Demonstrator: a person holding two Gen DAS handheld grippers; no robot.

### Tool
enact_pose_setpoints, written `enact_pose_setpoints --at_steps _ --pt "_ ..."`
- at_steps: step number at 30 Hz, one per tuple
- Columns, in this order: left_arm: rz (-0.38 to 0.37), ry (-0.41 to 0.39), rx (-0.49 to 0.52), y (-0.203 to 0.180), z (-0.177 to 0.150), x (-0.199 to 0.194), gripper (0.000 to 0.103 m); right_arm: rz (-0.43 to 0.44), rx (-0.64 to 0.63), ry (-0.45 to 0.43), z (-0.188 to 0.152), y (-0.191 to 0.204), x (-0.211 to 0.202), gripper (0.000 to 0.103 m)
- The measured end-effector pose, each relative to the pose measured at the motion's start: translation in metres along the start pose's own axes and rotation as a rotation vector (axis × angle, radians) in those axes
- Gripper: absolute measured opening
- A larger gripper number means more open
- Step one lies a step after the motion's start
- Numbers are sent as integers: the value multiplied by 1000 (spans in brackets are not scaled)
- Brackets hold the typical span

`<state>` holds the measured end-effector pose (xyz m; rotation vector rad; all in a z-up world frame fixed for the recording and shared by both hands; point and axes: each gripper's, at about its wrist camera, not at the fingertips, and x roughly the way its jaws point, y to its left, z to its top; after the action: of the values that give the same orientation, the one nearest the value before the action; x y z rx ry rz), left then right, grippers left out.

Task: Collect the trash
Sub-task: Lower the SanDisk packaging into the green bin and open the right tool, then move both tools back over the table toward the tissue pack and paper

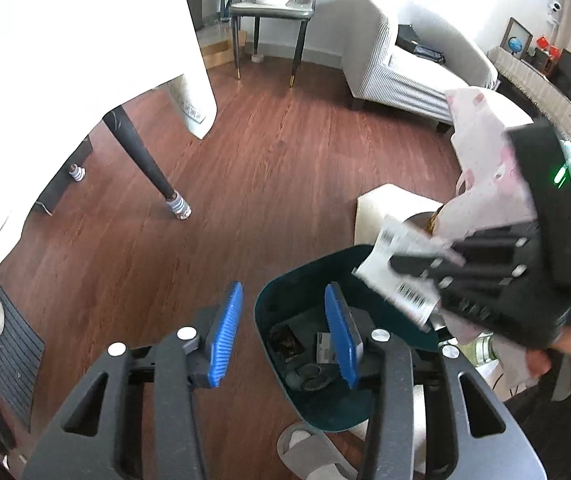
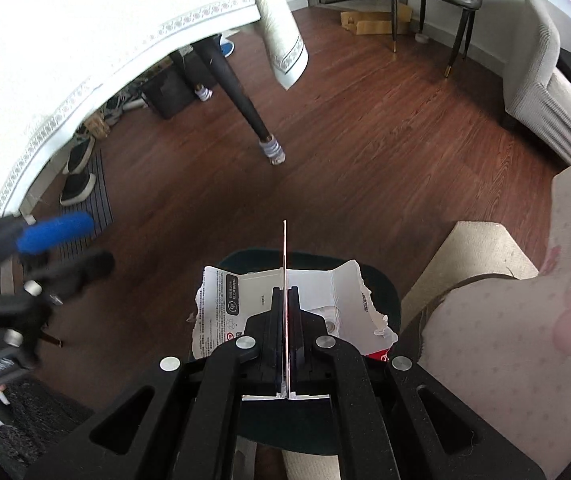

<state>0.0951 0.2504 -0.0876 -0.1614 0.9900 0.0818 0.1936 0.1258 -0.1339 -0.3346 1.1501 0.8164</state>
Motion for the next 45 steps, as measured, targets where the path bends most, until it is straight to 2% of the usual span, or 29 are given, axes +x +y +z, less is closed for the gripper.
enact_pose_setpoints --at_steps 9,17,18,20,21,23,30,38,45 --pt "-27 -74 -21 -2 15 -23 37 -15 0 96 -19 -7 38 2" --pt "-63 -138 -31 -13 29 -46 37 -31 -33 160 -36 -5 54 4" --pt "-67 -146 -30 -15 30 -49 37 -32 -38 169 -38 -4 56 7" --pt "-66 -162 -26 -19 33 -54 37 -32 -48 182 -42 -3 58 25" --pt "-67 -174 -26 -22 35 -57 37 -37 -54 182 -45 -2 58 43" --pt "-74 -199 -23 -26 37 -63 37 -36 -68 181 -49 -1 56 46" --pt "-94 -267 -8 -43 48 -78 37 -16 -85 120 -50 0 30 46" --pt "-97 -310 1 -61 57 -87 38 23 -97 -13 -42 3 -28 46" --pt "-97 -336 -3 -70 64 -92 41 16 -118 -142 -35 3 -86 41"
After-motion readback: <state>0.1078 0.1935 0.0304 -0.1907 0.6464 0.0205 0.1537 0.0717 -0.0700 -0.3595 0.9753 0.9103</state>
